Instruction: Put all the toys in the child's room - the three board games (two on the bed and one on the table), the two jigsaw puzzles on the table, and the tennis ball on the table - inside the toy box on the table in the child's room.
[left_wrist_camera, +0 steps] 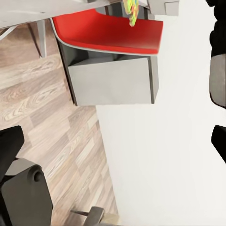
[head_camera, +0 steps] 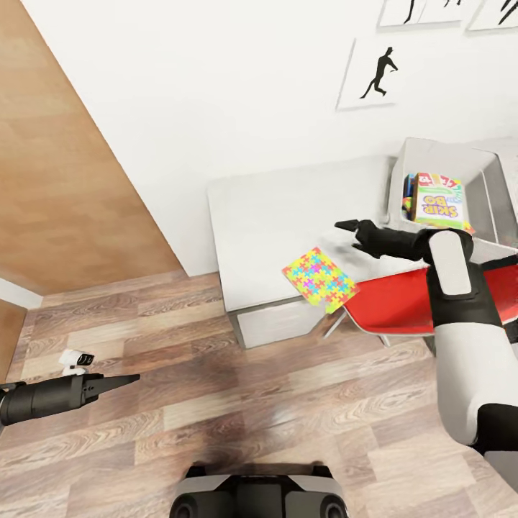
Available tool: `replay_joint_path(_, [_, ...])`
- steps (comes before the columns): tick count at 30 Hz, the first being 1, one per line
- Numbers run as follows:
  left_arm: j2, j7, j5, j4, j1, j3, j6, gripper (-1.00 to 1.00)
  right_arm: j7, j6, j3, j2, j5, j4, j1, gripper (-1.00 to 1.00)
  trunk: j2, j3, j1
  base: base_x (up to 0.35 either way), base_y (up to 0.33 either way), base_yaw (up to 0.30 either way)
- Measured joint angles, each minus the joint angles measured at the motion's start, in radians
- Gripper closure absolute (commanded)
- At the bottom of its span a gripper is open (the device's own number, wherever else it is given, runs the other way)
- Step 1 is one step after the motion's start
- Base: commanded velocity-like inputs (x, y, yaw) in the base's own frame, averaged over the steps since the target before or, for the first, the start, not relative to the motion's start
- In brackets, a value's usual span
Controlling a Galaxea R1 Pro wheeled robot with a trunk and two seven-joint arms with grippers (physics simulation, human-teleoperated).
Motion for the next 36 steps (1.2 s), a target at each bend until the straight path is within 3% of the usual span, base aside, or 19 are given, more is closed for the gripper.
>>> replay_joint_path(3, [0.000, 0.000, 0.000, 0.000, 0.000, 0.000, 0.000, -1.00, 0.193, -0.001, 0.046, -0.046, -0.091, -0.024, 0.093, -1.00, 0.000, 0.005, 0.000, 0.000, 0.000, -0.095])
replay_joint_path(6, [0.000, 0.000, 0.000, 0.000, 0.000, 0.000, 0.000, -1.00, 0.330, -0.001, 0.060, -0.068, -0.113, -0.103, 0.196, -1.00, 0.000, 0.009, 0.000, 0.000, 0.000, -0.094])
replay_joint_path(9, [0.000, 0.000, 0.000, 0.000, 0.000, 0.000, 0.000, -1.00, 0.388, 0.000, 0.058, -0.075, -0.123, -0.189, 0.293, -1.00, 0.000, 0.014, 0.000, 0.000, 0.000, -0.111])
replay_joint_path(14, [0.000, 0.000, 0.000, 0.000, 0.000, 0.000, 0.000, -1.00, 0.466, -0.001, 0.040, -0.094, -0.159, -0.339, 0.537, -1.00, 0.000, 0.021, 0.000, 0.000, 0.000, -0.128])
replay_joint_path(19, [0.000, 0.000, 0.000, 0.000, 0.000, 0.000, 0.000, -1.00, 0.572, 0.000, -0.029, -0.118, -0.169, -0.363, 0.701, -1.00, 0.000, 0.029, 0.000, 0.000, 0.000, -0.134])
replay_joint_path(20, [0.000, 0.000, 0.000, 0.000, 0.000, 0.000, 0.000, -1.00, 0.609, -0.001, -0.049, -0.128, -0.163, -0.365, 0.747, -1.00, 0.000, 0.030, 0.000, 0.000, 0.000, -0.135])
replay_joint_path(23, [0.001, 0.000, 0.000, 0.000, 0.000, 0.000, 0.000, -1.00, 0.647, -0.001, -0.071, -0.136, -0.160, -0.363, 0.808, -1.00, 0.000, 0.035, 0.000, 0.000, 0.000, -0.136])
replay_joint_path(30, [0.003, 0.000, 0.001, 0.000, 0.000, 0.001, 0.000, -1.00, 0.663, -0.001, -0.083, -0.140, -0.124, -0.345, 0.947, -1.00, 0.000, 0.046, 0.000, 0.000, 0.000, -0.138])
replay_joint_path(34, [0.002, 0.000, 0.001, 0.001, 0.000, 0.001, 0.000, -1.00, 0.670, -0.081, -0.080, -0.135, -0.020, -0.288, 0.982, -1.00, 0.000, 0.052, 0.000, 0.000, 0.000, -0.140])
replay_joint_path(36, [0.001, 0.000, 0.000, 0.002, 0.000, 0.000, 0.000, -1.00, 0.674, -0.163, -0.074, -0.130, 0.058, -0.222, 0.987, -1.00, 0.000, 0.055, 0.000, 0.000, 0.000, -0.140])
